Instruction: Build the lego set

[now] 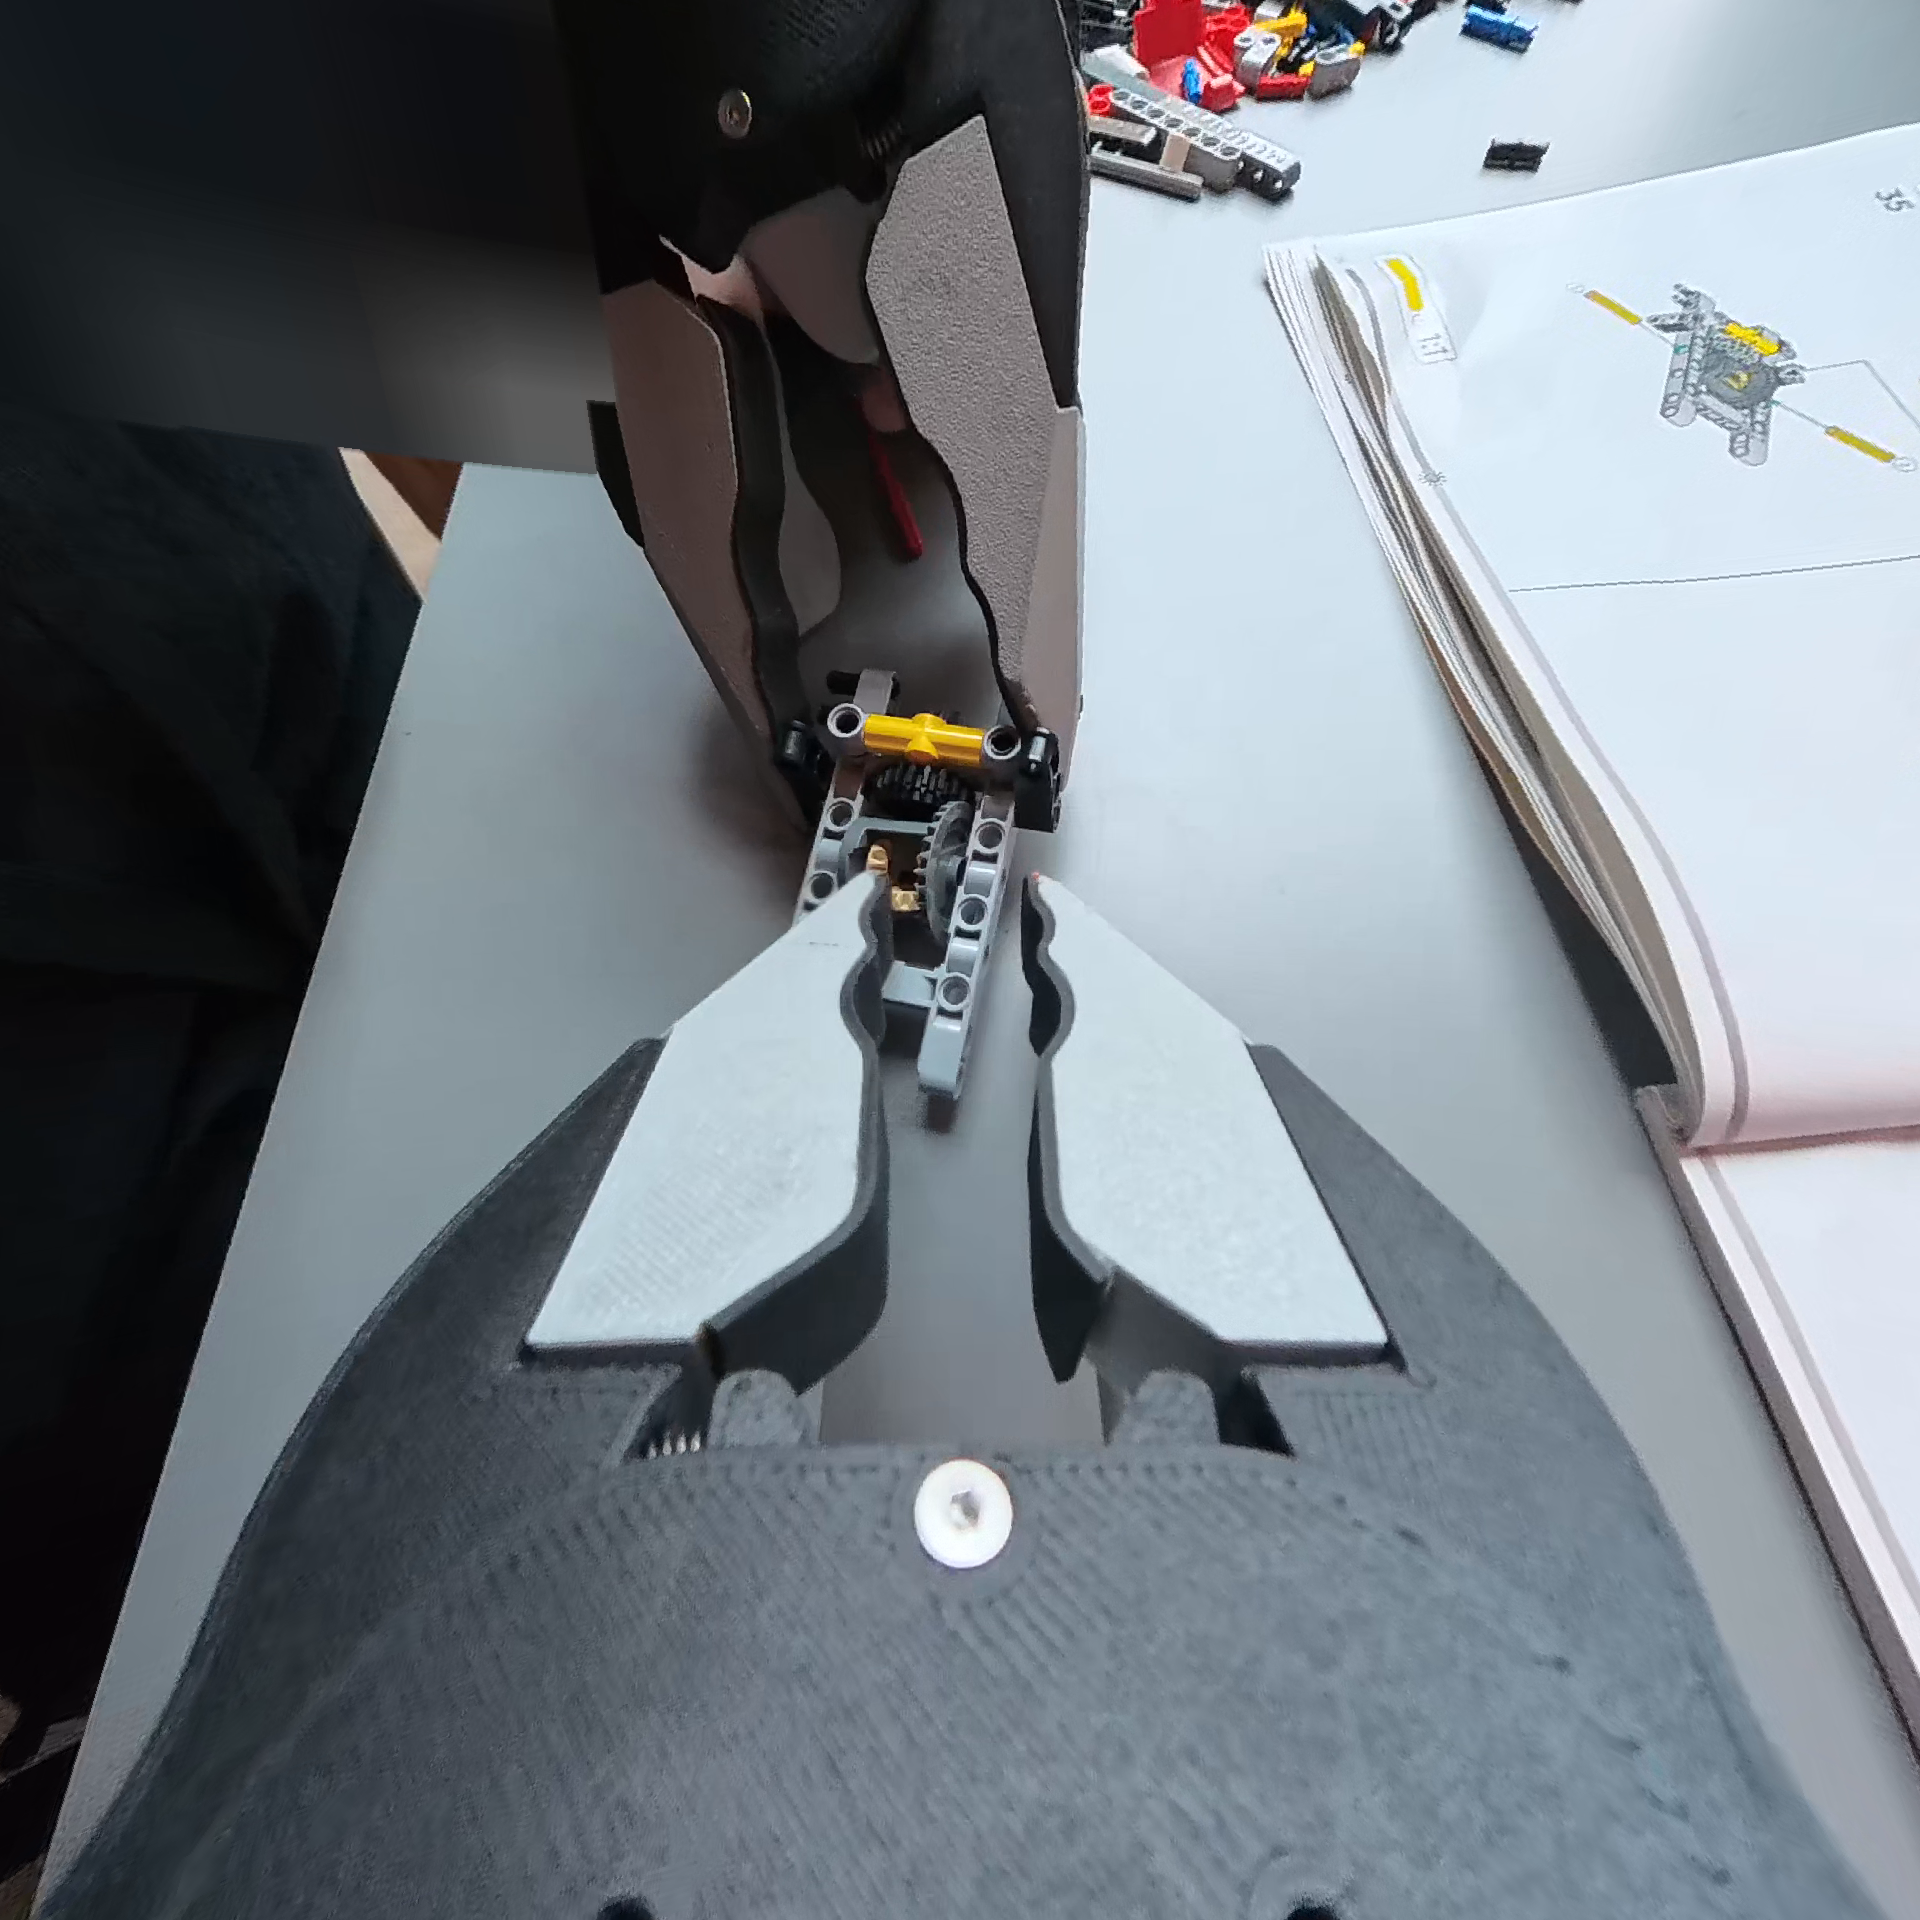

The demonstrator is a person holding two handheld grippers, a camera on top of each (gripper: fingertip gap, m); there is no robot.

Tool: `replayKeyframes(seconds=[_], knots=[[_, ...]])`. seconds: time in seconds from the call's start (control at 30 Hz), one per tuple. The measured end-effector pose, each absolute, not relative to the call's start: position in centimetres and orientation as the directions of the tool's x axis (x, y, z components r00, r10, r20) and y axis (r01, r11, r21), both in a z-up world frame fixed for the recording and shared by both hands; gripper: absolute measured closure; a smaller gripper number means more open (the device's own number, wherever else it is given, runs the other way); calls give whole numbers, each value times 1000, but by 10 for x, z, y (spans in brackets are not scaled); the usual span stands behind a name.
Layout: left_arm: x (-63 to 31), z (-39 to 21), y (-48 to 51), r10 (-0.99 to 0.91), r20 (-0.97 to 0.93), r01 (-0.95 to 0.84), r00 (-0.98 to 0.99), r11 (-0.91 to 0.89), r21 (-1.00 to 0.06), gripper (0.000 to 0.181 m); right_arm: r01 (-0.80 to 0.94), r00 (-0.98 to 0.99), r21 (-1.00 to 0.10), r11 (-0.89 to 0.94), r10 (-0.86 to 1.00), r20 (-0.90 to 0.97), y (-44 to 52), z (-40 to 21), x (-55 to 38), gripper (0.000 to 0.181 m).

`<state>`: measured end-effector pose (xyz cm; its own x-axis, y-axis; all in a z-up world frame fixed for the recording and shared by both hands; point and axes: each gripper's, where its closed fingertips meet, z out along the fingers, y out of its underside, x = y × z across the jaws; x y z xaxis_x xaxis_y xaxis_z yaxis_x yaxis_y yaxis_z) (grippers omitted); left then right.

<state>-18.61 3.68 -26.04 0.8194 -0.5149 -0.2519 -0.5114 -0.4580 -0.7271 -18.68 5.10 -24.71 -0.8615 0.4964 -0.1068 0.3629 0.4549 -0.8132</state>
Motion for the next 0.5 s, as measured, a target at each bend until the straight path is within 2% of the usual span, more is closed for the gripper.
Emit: replayKeyframes(seconds=[0.2,0.5], knots=[[-186,-261,37,-517,-230,-498,825,-470,-729,130,368,-864,-809,458,489,-116,50,-248,-186,171],[-187,-262,37,-513,-217,-487,830,-480,-730,130,392,-857,-806,444,494,-145,49,-249,-188,171]])
